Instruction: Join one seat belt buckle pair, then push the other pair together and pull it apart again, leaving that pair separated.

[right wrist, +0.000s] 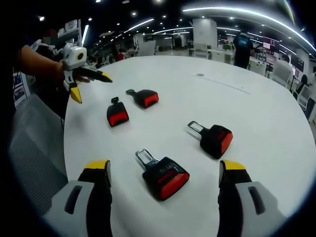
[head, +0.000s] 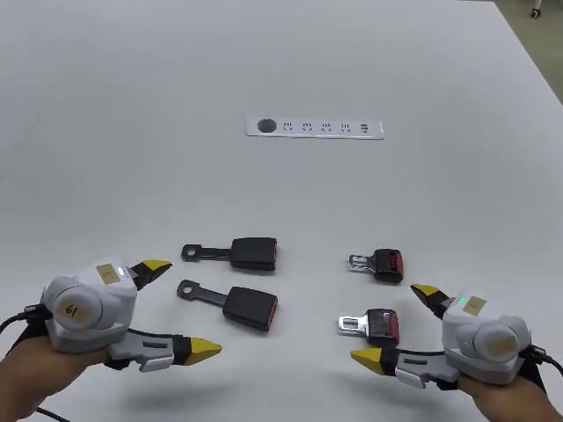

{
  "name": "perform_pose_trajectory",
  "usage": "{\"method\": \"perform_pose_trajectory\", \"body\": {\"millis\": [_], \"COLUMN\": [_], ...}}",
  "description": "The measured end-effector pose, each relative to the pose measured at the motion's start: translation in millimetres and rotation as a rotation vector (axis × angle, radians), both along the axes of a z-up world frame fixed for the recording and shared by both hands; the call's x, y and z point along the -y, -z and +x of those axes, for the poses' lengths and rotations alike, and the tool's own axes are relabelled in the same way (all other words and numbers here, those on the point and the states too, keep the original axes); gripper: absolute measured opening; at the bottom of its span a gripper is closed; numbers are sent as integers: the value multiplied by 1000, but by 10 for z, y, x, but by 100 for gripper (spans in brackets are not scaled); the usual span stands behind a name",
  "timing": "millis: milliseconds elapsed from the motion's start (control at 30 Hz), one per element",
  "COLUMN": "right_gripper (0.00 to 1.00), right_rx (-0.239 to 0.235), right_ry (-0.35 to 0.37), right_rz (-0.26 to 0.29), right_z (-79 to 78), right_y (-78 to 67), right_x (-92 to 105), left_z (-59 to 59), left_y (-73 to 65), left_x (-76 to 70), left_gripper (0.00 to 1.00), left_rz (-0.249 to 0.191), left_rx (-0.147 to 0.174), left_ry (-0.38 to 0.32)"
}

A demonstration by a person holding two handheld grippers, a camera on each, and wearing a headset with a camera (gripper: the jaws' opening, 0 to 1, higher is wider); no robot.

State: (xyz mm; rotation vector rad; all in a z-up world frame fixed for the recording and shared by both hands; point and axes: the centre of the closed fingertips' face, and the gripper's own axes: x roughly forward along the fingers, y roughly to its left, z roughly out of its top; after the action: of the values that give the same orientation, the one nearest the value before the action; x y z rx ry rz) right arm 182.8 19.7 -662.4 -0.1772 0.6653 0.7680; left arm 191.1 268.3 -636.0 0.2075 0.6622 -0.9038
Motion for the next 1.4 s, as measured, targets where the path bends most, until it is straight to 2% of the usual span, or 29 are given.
{"method": "perform_pose_trajectory", "body": {"millis": [300,533,633,733,800,833,900,933,1000,1100,1167,1233,1333,1400], "right_gripper": [90,90,89,90,91,91,92,92,90,87,86,87,85,83], "right_rx": [-27,-59,-62,-95,-99,-62,-84,-83,-71,-76,-64,-68,-68,-75], "right_ry": [-39,-84,-99,-126,-151,-166,-158,-165,-196,-233,-278,-287,-326,-335], "right_rz": [-6,1,2,18,4,8,25,25,10,40,12,22,4,5], "right_z": [2,-3,1,-42,-33,27,26,25,12,1,-28,-40,-46,-40], "right_y": [81,146,172,201,234,236,229,227,249,238,247,231,241,224], "right_x": [0,11,10,-34,-19,-29,-58,-75,-72,-113,-109,-121,-93,-81], "left_z": [15,13,17,3,9,13,1,1,4,33,33,40,39,23], "left_y": [85,173,208,227,271,295,278,297,296,354,369,381,492,576], "left_x": [113,200,241,324,337,341,396,394,436,445,483,506,516,487], "left_gripper": [92,91,89,89,89,89,88,88,86,84,83,81,80,78], "left_rz": [31,44,56,72,87,97,112,128,129,134,137,155,168,212], "left_rx": [-6,-39,-35,-39,-42,-45,-43,-43,-35,-45,-42,-38,-36,-21], "left_ry": [82,147,198,251,268,276,318,343,368,376,401,435,479,539]}}
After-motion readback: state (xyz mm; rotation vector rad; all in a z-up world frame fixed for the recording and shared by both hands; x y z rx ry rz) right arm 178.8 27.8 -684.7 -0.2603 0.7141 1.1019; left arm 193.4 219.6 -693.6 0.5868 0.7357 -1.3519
